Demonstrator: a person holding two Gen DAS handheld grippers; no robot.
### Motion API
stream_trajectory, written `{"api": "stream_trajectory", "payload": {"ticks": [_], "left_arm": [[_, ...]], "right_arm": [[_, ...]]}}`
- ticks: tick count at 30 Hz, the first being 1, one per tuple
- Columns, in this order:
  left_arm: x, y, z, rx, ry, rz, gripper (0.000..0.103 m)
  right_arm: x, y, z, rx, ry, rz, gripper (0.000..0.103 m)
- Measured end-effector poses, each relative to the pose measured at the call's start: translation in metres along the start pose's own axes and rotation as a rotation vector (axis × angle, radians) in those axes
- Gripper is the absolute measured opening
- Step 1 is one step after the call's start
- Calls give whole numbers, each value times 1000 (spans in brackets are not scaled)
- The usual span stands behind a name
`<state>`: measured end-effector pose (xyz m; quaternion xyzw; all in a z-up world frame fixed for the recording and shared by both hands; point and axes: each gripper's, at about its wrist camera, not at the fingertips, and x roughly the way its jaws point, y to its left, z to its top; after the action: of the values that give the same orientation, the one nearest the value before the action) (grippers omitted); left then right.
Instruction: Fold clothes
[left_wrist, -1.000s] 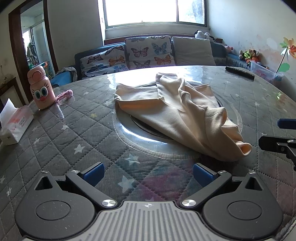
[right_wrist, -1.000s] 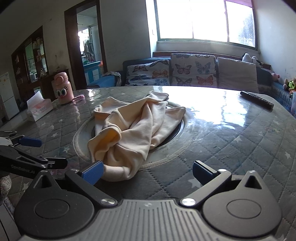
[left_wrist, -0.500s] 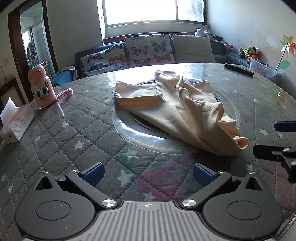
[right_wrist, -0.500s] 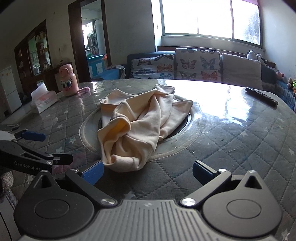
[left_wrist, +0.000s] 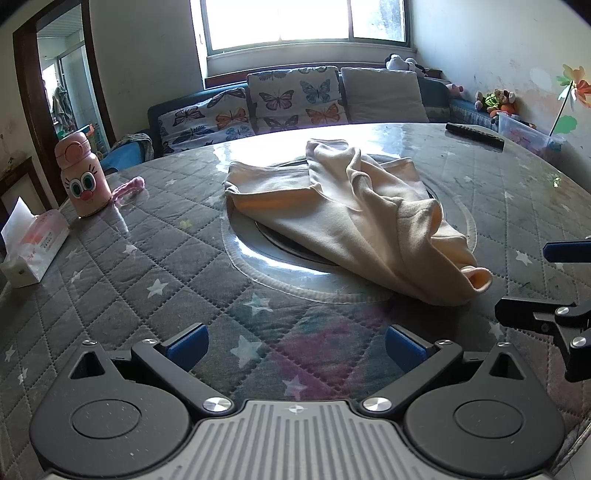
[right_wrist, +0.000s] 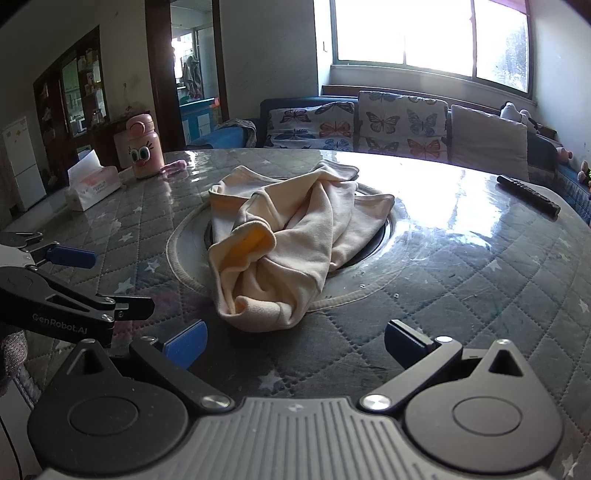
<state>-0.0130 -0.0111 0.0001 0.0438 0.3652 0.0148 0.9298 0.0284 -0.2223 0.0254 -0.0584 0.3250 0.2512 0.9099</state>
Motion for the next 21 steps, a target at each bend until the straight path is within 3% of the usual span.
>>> {"api": "stream_trajectory", "payload": {"ticks": [21], "left_arm": [[9,-1,7,8,19,10,103]], "right_arm": [[7,2,6,-21,25,11,103]]}}
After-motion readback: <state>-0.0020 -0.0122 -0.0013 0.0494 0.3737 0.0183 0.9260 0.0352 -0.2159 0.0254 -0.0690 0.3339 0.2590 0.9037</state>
